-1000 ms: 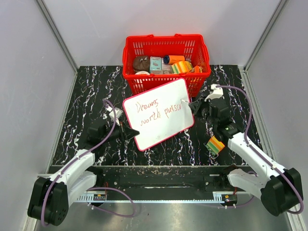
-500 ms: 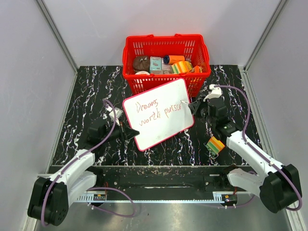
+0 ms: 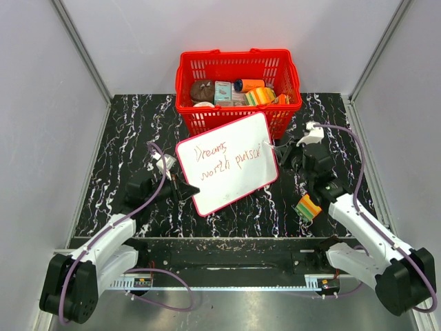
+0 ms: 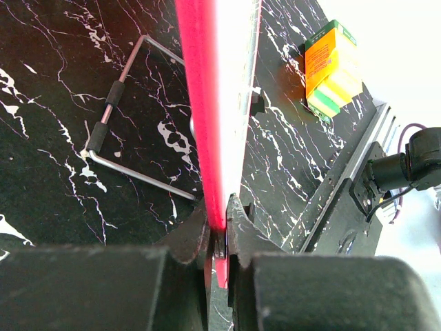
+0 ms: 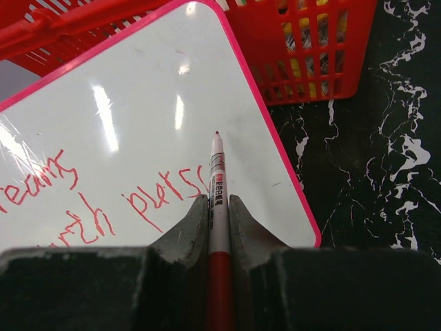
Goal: Write a sentence on the whiteboard
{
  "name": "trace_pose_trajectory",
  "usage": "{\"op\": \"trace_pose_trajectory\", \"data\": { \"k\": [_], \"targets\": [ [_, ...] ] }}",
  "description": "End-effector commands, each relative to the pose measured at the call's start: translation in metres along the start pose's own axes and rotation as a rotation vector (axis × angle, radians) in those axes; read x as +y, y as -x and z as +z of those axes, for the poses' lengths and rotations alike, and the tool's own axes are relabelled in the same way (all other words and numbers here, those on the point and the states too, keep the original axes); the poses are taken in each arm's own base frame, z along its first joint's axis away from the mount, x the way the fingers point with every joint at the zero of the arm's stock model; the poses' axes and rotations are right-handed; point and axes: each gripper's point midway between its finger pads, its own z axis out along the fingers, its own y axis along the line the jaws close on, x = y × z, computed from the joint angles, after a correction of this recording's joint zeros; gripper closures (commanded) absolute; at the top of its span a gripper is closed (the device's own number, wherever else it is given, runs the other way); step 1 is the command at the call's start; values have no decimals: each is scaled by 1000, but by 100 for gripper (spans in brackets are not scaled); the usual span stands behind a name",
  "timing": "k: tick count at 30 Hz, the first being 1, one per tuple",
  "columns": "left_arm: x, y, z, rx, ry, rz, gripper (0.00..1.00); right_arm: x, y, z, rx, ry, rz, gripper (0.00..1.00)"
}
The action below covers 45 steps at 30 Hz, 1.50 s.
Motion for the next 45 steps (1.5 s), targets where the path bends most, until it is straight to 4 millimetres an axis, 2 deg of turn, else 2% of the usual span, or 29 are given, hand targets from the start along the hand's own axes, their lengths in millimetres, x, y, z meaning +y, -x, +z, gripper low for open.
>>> {"op": "trace_pose_trajectory", "data": {
  "k": [1, 12, 23, 33, 34, 40, 45],
  "targets": [
    [28, 9, -2, -61, 123, 108, 100, -7, -12, 6, 25, -22, -12, 100],
    [28, 10, -2, -60, 126, 106, 100, -5, -19, 11, 49, -9, -2, 100],
    [28, 10, -1, -60, 124, 107, 100, -10, -37, 15, 111, -21, -5, 100],
    [28, 9, -1, -59, 124, 106, 100, -11, -47, 6, 139, -13, 0, 100],
    [28, 10, -1, -59, 124, 108, 100, -16, -54, 3, 167, -28, -3, 100],
    [29, 9, -1, -57, 125, 105, 100, -17, -57, 0, 173, -30, -7, 100],
    [28, 10, -1, -57, 123, 106, 100, -15, -48, 3, 145, -30, -5, 100]
  ]
}}
